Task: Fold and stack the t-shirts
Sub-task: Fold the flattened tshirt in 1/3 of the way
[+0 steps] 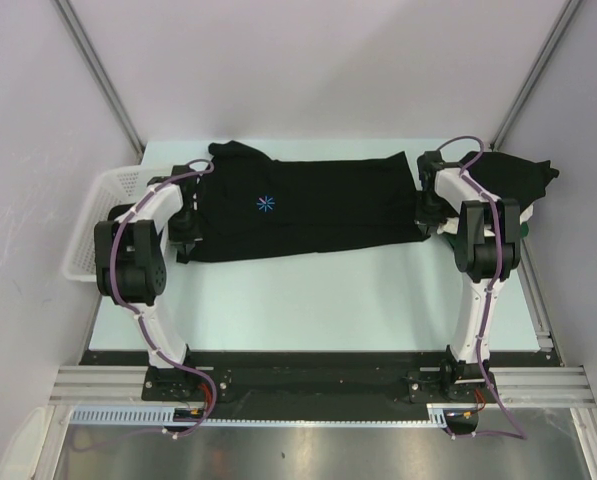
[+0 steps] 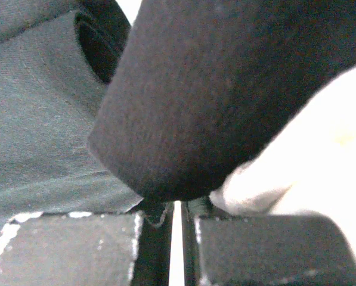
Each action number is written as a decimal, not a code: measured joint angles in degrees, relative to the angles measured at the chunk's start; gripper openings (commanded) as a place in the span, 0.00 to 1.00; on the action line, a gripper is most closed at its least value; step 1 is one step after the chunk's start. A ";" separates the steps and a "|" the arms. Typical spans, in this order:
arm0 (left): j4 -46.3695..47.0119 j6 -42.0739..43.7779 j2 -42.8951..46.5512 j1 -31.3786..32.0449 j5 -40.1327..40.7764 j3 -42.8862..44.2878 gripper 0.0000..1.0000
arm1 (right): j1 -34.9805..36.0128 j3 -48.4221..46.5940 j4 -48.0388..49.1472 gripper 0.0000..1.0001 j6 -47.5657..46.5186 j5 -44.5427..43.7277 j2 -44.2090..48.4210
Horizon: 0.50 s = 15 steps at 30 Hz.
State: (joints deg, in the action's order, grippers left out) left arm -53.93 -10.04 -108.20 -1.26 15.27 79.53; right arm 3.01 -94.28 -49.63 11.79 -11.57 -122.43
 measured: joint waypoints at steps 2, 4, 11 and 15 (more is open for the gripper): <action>0.00 0.00 0.00 0.00 0.02 0.00 0.00 | 0.15 0.00 -0.26 0.00 -0.02 -0.11 0.00; 0.00 0.00 0.00 -0.02 0.11 0.00 0.00 | 0.35 0.15 -0.63 0.00 -0.02 -0.42 0.09; -0.04 -0.02 0.33 -0.17 0.85 -0.04 0.02 | 0.70 0.98 -1.38 0.00 -0.02 -0.61 0.55; -0.24 0.00 1.11 -0.31 0.96 -0.13 0.15 | 1.18 1.03 -1.86 0.06 -0.02 -1.07 0.55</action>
State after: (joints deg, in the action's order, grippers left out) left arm -54.17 -10.04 -107.09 -1.56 16.23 79.40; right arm 4.19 -93.25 -51.48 11.77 -12.64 -121.89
